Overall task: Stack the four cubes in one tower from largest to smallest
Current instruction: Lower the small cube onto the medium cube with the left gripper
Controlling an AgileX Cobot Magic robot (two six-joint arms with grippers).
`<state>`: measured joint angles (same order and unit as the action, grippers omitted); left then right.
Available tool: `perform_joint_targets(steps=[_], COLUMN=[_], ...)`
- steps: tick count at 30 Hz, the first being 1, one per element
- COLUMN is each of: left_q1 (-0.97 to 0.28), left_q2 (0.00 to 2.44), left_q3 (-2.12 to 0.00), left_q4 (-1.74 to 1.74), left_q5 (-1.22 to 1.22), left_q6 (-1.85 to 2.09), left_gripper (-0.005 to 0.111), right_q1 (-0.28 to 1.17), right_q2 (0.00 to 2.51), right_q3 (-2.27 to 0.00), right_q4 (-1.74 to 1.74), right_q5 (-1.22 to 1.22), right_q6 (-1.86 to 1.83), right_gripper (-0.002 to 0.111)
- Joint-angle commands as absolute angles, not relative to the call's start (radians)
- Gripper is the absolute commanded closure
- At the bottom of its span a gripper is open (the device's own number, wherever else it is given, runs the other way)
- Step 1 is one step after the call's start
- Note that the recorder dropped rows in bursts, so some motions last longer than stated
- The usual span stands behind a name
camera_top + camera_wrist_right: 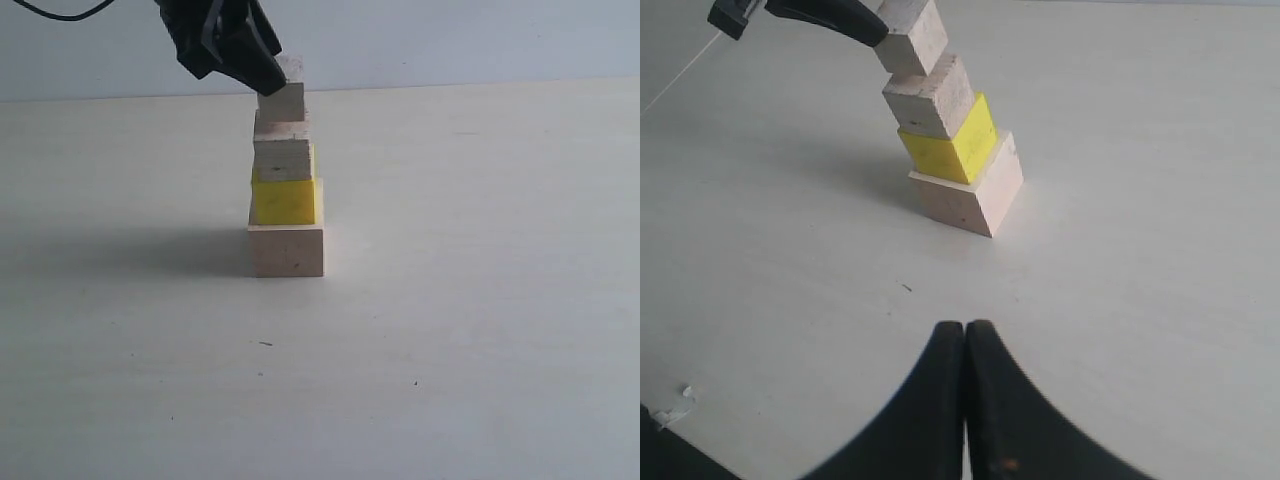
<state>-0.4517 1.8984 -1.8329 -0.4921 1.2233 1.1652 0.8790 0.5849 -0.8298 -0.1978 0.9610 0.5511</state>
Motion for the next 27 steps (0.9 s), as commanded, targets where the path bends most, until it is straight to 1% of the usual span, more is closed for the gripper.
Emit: perform_joint_targets(steps=[1,27], left_q1=[-0.455,-0.455], left_q2=[1.895,1.914], left_q3=[-1.841,-1.841], left_q4=[-0.511,-0.512], left_q5=[1.221,1.221], left_q6=[1.155,1.147], left_gripper=[0.107,0.107], right_q1=[0.883,0.883], right_q2=[0.579,0.579], right_q3=[-0.825,-0.825], right_q4=[-0.195,-0.198], right_q5=[0.955,0.955], right_q6=[0.549,0.549], right_gripper=[0.108,0.108])
